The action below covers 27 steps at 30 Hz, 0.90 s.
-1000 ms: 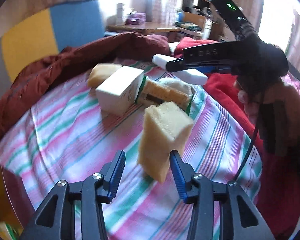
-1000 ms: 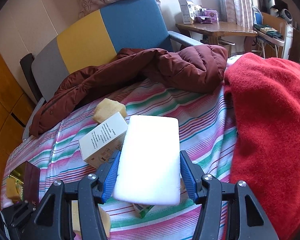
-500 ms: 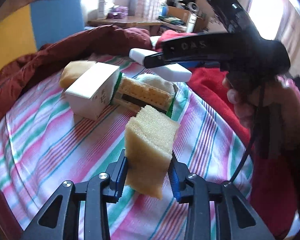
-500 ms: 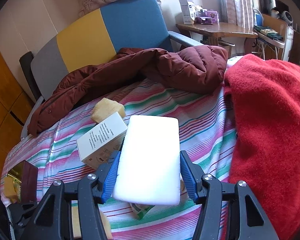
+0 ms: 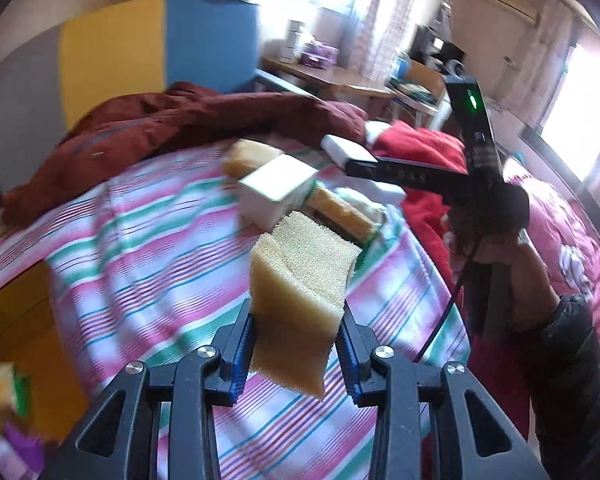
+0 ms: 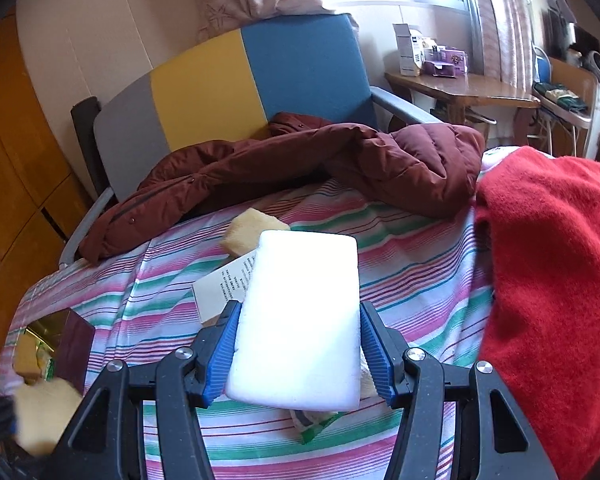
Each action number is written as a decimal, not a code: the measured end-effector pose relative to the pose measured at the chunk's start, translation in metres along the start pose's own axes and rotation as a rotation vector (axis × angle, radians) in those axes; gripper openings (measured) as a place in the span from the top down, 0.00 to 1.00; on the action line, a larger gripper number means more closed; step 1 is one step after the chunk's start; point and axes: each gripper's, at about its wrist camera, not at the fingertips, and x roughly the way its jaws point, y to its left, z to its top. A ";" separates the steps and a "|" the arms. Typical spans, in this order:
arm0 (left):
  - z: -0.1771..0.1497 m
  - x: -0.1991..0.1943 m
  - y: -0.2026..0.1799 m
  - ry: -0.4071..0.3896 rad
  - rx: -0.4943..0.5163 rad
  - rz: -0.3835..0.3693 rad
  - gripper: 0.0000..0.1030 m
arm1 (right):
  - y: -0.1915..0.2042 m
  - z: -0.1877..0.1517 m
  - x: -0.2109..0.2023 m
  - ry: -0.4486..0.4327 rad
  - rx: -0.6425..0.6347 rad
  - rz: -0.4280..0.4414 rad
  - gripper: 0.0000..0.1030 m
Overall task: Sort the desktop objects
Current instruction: 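Lift the sponge and white block and carry both toward the gold tray, then open both tools to release the sponge and white block into the tray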
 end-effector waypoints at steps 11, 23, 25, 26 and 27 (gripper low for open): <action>-0.049 -0.079 0.091 -0.086 -0.237 0.229 0.64 | 0.018 -0.004 -0.001 0.005 -0.073 -0.040 0.43; -0.115 -0.106 0.157 -0.073 -0.374 0.357 0.64 | 0.136 -0.029 -0.041 0.020 -0.253 0.106 0.43; -0.123 -0.107 0.164 -0.073 -0.389 0.370 0.64 | 0.167 -0.037 -0.046 0.029 -0.276 0.167 0.43; -0.127 -0.107 0.168 -0.072 -0.394 0.384 0.64 | 0.180 -0.041 -0.048 0.036 -0.283 0.198 0.43; -0.130 -0.107 0.173 -0.071 -0.399 0.395 0.64 | 0.193 -0.045 -0.048 0.043 -0.290 0.225 0.43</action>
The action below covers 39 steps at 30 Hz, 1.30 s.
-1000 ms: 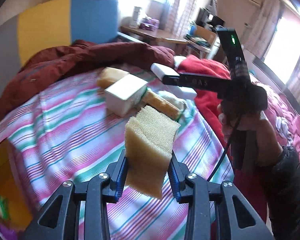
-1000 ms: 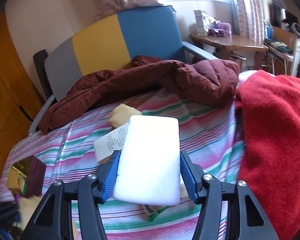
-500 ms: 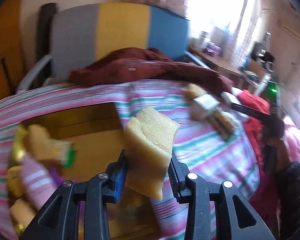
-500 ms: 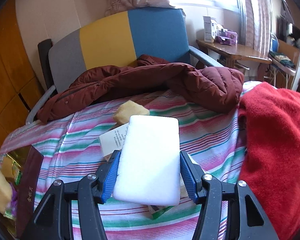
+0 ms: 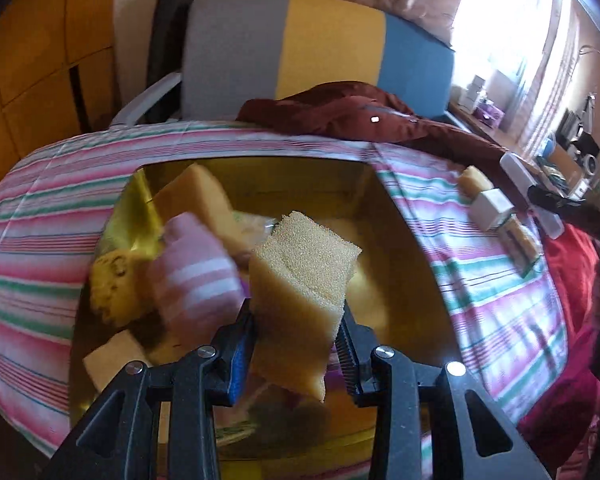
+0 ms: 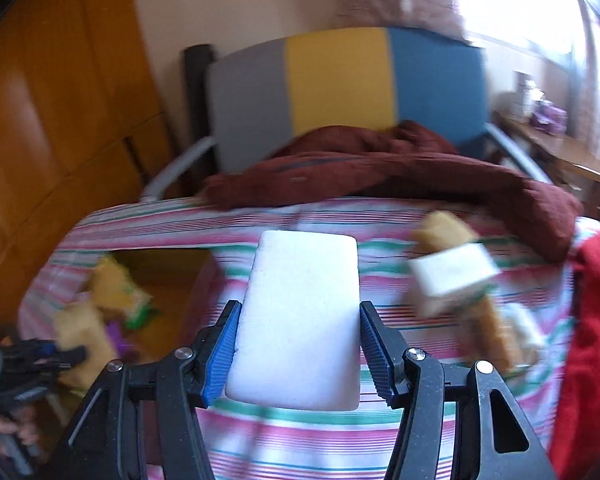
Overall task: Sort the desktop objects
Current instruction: 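Open both tools to release the sponge and white block into the tray, then move both open tools from the tray back toward the remaining items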
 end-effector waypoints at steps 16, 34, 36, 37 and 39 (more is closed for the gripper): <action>0.025 0.011 0.037 -0.084 -0.048 0.066 0.59 | 0.138 -0.002 0.068 0.098 0.017 0.196 0.18; 0.006 -0.031 0.034 -0.123 -0.056 0.165 0.42 | 0.144 -0.024 0.056 0.094 0.027 0.163 0.11; 0.004 -0.033 0.032 -0.121 -0.050 0.175 0.42 | 0.143 -0.028 0.051 0.088 0.022 0.152 0.11; 0.003 -0.034 0.031 -0.122 -0.046 0.182 0.42 | 0.143 -0.029 0.050 0.086 0.020 0.147 0.10; 0.001 -0.037 0.028 -0.127 -0.035 0.189 0.42 | 0.141 -0.032 0.045 0.079 0.016 0.135 0.10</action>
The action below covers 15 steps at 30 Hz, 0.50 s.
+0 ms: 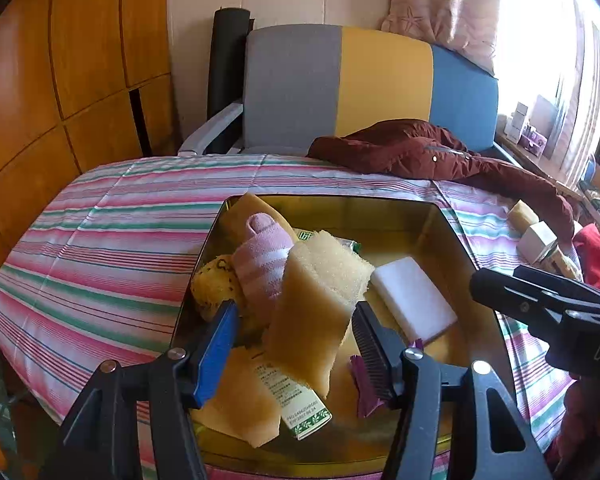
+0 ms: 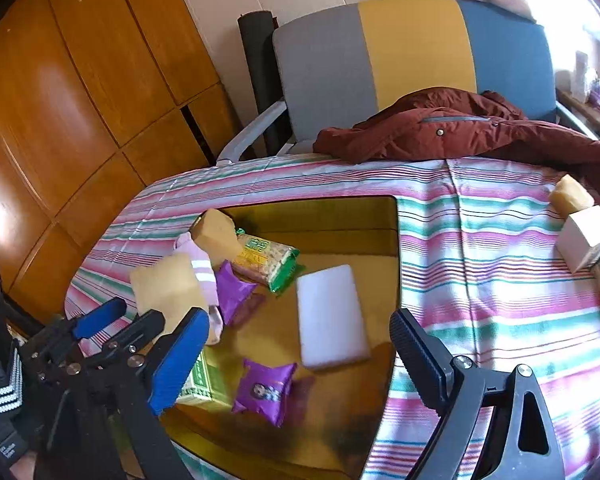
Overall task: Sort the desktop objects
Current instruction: 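Move both open tools from the tray back toward the remaining items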
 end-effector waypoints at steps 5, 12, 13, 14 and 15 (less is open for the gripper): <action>0.000 -0.010 -0.003 -0.022 0.003 -0.015 0.42 | -0.008 -0.006 -0.010 -0.012 0.005 -0.023 0.09; 0.001 -0.020 -0.009 -0.051 0.002 -0.043 0.42 | -0.030 -0.015 -0.026 -0.029 0.029 -0.076 0.08; 0.001 -0.020 -0.010 -0.046 0.000 -0.048 0.42 | -0.034 -0.016 -0.027 -0.030 0.035 -0.082 0.07; 0.000 -0.019 -0.010 -0.039 -0.002 -0.055 0.42 | -0.039 -0.017 -0.029 -0.030 0.043 -0.088 0.07; 0.000 -0.018 -0.011 -0.032 -0.004 -0.066 0.42 | -0.045 -0.018 -0.031 -0.030 0.055 -0.097 0.07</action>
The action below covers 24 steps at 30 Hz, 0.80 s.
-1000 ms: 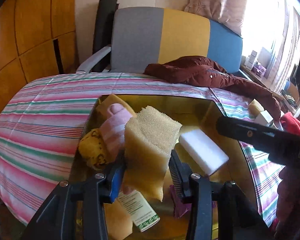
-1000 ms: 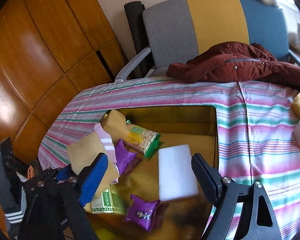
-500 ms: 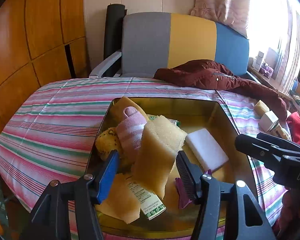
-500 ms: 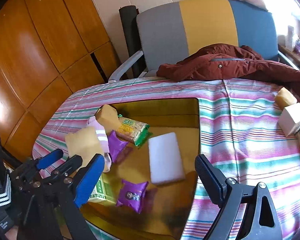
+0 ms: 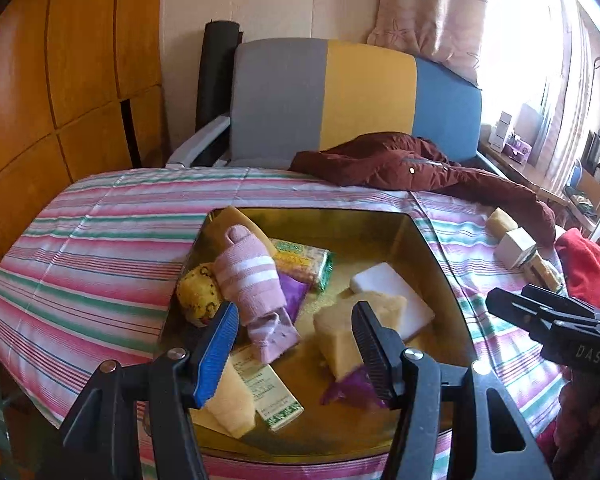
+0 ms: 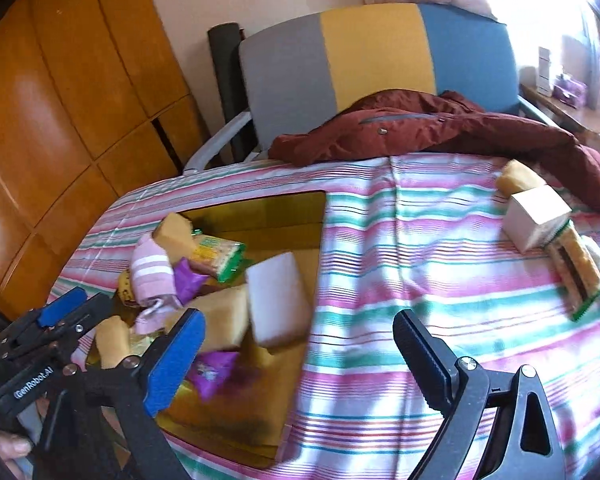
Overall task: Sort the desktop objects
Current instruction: 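Move both open tools from the tray back toward the remaining items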
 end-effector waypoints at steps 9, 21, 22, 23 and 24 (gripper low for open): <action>-0.001 0.004 -0.006 0.008 0.002 -0.043 0.42 | -0.045 -0.006 -0.009 0.009 0.084 -0.069 0.06; 0.011 0.000 -0.024 -0.005 0.044 -0.059 0.41 | -0.127 0.006 -0.032 0.022 0.160 -0.179 0.06; 0.012 0.001 -0.024 -0.003 0.042 -0.061 0.41 | -0.138 0.008 -0.036 0.022 0.177 -0.194 0.06; 0.013 0.002 -0.025 0.006 0.037 -0.066 0.41 | -0.150 0.010 -0.040 0.019 0.191 -0.210 0.06; 0.014 0.004 -0.025 0.017 0.030 -0.073 0.41 | -0.160 0.013 -0.044 0.014 0.203 -0.226 0.06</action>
